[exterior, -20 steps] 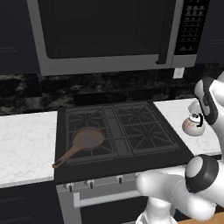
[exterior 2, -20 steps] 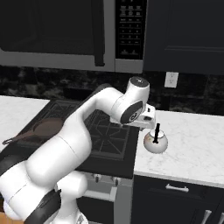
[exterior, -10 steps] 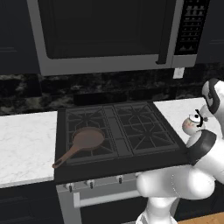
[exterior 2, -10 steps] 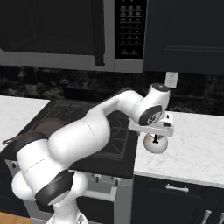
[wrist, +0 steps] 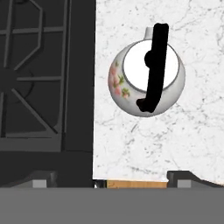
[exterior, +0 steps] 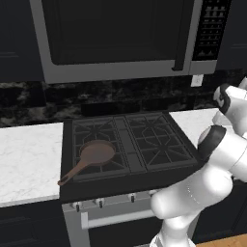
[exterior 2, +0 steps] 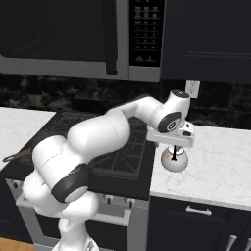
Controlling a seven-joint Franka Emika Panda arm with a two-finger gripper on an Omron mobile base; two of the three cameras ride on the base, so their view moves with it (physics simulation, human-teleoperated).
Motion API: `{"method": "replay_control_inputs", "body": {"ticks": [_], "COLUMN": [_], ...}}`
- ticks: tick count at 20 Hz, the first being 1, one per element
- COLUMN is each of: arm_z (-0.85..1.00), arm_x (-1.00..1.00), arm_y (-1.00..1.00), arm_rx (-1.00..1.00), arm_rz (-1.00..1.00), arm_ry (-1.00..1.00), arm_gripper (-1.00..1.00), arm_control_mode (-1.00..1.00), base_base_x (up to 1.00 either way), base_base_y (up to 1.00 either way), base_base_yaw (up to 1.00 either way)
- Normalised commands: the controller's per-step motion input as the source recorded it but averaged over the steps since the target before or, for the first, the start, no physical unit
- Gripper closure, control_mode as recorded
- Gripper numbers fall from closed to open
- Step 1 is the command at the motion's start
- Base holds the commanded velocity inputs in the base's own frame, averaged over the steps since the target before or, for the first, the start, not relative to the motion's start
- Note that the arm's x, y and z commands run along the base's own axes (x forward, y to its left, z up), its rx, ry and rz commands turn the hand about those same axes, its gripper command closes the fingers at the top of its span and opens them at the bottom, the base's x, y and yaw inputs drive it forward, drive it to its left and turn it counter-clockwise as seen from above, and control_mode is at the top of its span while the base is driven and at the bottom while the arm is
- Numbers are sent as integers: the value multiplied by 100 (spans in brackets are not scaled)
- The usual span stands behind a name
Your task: Pick the kettle from the counter and place it on a stove burner. Then turn the burner on.
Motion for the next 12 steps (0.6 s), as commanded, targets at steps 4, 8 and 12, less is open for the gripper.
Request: {"method": "replay_control_inputs", "body": {"ticks": [4,8,12], "arm_z": [-20,-16,-9], "arm_x": [39,33,31], "arm_y": [-11,-22,-7], "arm_rx": [0,0,0], "arm_rz": [0,0,0], "arm_ry": [0,0,0], "arm_gripper": [-100,-100,-100], "arm_control_mode": [-100,-100,-100], "base_base_x": [0,0,0], "base_base_y": [0,0,0], "base_base_yaw": [0,0,0]}}
